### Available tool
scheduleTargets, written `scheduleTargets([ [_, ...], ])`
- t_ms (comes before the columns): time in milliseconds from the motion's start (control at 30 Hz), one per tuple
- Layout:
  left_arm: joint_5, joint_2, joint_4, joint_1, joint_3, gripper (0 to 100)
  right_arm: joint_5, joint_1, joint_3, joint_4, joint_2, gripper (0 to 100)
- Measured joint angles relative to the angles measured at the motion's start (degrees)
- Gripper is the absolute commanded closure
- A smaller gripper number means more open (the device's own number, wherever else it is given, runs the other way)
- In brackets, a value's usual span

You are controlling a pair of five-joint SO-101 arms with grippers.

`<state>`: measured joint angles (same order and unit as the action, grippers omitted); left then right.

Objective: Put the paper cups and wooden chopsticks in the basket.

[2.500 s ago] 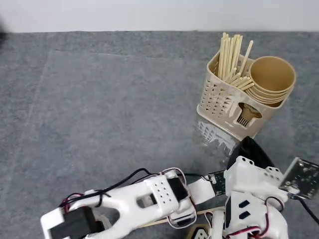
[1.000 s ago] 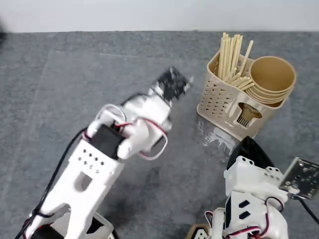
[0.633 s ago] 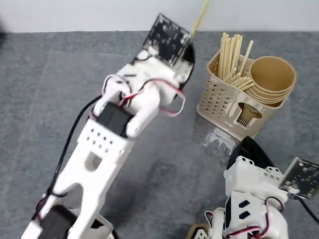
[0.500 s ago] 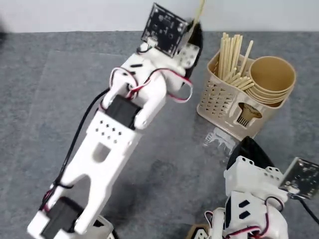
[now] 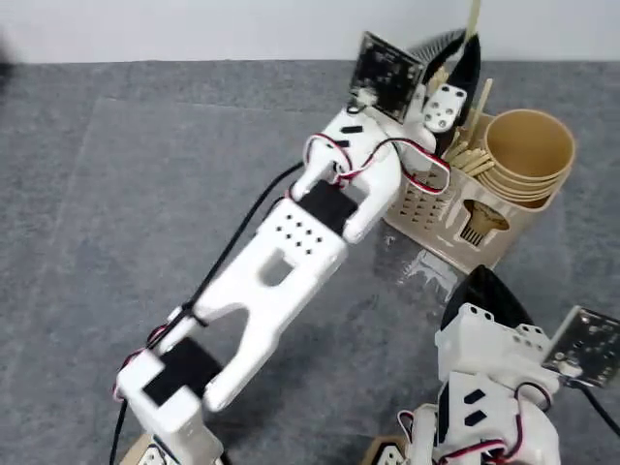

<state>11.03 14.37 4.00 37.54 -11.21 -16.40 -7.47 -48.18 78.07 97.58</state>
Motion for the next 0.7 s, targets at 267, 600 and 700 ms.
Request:
scheduleTargets([
  [267, 0.00, 8.70, -0.53, -0.09, -0.35, 96, 0.00, 0.00, 0.00, 0.00, 0.00, 99.0],
  [600, 3.25, 4.66, 17.49, 0.00, -2.02, 87, 0.00, 0.00, 0.00, 0.00, 0.00, 99.0],
  [700, 3.52, 0.44, 21.63, -0.09, -2.02, 88, 0.00, 0.00, 0.00, 0.00, 0.00, 99.0],
])
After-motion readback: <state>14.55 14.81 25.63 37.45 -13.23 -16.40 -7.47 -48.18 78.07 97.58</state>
